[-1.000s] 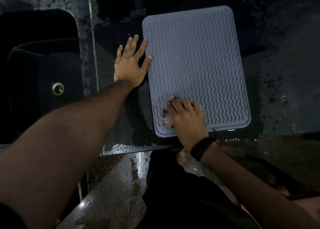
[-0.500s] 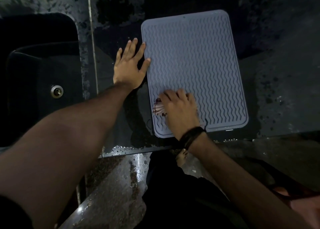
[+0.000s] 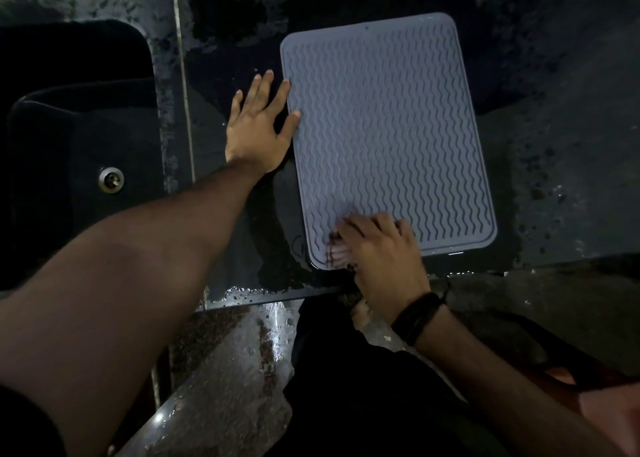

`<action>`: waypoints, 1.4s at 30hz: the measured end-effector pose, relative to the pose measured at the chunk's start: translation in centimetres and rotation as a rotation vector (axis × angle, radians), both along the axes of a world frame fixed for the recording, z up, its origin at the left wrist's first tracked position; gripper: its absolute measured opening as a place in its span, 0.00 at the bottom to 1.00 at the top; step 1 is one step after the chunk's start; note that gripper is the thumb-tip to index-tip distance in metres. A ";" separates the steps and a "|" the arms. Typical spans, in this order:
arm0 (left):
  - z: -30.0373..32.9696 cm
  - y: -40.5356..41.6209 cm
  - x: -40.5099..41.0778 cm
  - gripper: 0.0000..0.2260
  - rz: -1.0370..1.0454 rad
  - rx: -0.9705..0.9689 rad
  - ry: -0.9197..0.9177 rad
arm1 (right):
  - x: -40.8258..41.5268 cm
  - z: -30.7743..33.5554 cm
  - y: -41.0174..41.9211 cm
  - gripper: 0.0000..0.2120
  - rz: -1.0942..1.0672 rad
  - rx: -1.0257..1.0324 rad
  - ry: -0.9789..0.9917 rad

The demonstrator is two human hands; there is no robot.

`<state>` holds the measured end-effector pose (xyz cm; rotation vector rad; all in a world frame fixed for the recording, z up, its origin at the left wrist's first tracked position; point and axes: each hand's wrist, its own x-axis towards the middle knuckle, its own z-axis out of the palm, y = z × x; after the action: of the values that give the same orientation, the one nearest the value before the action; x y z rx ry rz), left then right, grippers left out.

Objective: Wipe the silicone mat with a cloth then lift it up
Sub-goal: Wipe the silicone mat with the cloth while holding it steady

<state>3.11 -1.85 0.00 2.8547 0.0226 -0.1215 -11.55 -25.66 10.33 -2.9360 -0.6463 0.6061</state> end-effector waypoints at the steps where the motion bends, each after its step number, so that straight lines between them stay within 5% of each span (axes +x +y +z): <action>1: 0.0 0.0 0.0 0.29 0.001 0.003 0.001 | 0.8 0.0 0.8 0.25 -0.018 0.024 -0.034; 7: -0.1 0.0 0.0 0.29 0.006 0.005 0.002 | 1.9 -1.8 4.9 0.22 0.089 0.013 -0.037; 15: 0.2 -0.1 -0.1 0.28 -0.001 0.003 -0.001 | -2.6 -0.4 -0.2 0.27 0.120 -0.011 0.138; 22: 0.1 0.0 0.1 0.29 0.001 0.010 0.004 | 3.6 -0.3 0.7 0.25 -0.063 0.086 -0.089; 36: 0.0 0.0 0.0 0.29 0.002 0.015 0.003 | -2.0 -0.6 -2.9 0.26 0.037 -0.093 0.080; 42: 0.0 -0.1 0.0 0.29 0.002 0.019 0.005 | 1.7 0.3 0.1 0.23 -0.087 0.064 -0.042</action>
<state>3.12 -1.91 -0.01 2.8736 0.0280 -0.1285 -9.86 -25.53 10.63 -2.9062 -0.5280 0.5069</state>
